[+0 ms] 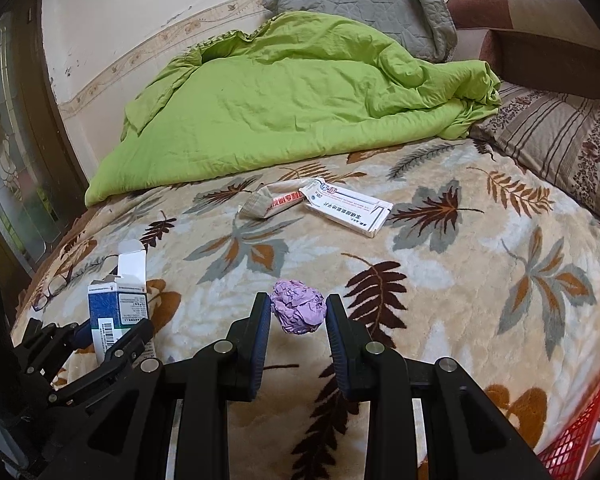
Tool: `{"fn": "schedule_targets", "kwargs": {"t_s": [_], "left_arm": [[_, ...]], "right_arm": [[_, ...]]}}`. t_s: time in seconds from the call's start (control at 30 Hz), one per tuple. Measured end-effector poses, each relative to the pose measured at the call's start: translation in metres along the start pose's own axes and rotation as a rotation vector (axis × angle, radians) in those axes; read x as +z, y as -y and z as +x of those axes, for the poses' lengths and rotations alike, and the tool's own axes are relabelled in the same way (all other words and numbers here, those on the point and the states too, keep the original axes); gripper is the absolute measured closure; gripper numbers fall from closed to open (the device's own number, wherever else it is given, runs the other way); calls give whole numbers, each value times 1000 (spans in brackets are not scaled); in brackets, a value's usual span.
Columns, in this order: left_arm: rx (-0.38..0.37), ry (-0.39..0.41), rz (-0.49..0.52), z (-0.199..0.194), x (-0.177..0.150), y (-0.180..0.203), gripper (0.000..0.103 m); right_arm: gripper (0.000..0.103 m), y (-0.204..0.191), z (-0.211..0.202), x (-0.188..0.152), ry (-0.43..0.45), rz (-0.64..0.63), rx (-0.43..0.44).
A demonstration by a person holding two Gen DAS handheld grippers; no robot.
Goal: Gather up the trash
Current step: 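Hold the blue-white box and purple paper lifted above the bed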
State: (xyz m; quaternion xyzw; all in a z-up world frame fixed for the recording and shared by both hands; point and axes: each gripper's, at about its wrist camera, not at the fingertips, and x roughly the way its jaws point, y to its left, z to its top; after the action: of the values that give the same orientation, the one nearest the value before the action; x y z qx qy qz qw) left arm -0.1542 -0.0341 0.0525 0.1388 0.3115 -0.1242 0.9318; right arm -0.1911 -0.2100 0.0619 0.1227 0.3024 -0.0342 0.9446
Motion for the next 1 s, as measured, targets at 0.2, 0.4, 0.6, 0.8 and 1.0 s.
{"fn": "schedule_targets", "kwargs": {"t_s": [0.2,0.4,0.6,0.8,1.0], "left_arm": [[-5,-7,-5,4,0,-2,65],[-14,-16,-11,8,0,-3,65],[-35,-33,-30,14,1,-3,65],[-73,-46,-50,17,1,-4,65],[-108,-25,-36,13,1,1,65]], "right_arm": [[73,1,1,0,-3,4,1],[73,1,3,0,-5,6,2],[73,2,8,0,-13,23,13],[73,0,10,0,-18,18,16],[73,0,10,0,-17,21,17]]}}
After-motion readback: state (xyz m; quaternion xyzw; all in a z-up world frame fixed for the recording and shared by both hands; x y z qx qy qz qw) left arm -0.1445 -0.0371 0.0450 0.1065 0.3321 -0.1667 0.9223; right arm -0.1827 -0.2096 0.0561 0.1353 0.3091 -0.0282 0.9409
